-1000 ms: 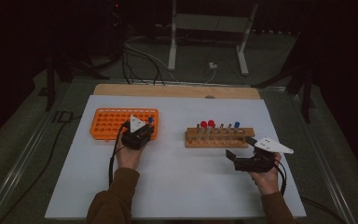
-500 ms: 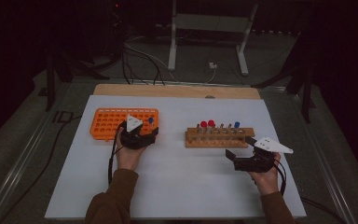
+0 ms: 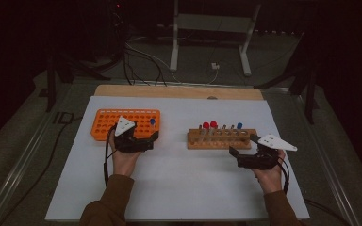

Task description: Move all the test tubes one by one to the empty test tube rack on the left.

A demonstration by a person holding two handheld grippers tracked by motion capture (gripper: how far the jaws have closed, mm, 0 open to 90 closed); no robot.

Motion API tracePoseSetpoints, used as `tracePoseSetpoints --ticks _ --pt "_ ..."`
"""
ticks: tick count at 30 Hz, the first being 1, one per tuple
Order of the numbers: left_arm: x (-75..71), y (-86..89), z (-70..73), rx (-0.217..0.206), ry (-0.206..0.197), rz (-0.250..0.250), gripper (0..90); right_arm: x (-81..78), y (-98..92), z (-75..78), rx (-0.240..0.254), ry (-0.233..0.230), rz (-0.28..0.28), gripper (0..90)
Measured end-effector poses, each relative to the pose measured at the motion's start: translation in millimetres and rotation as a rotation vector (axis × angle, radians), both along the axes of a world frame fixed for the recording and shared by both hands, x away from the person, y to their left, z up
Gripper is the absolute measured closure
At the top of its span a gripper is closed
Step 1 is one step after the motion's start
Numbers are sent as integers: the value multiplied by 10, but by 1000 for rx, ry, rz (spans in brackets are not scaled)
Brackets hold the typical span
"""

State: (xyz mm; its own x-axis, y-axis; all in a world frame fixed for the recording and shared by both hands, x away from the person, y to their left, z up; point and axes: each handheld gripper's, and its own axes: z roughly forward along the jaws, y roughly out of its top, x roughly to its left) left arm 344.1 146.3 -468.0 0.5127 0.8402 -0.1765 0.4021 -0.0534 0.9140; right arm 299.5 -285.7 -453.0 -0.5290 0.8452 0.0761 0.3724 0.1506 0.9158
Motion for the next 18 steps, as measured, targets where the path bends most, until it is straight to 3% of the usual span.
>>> tracePoseSetpoints --ticks 9,14,18 --pt "-204 68 -7 8 -9 -16 4 150 -24 126 -34 -28 -44 54" --pt "-289 113 -6 -27 -7 -11 4 241 -46 146 -30 -17 -71 86" --pt "-327 137 9 -12 -17 -3 4 332 -72 143 -23 1 -96 146"
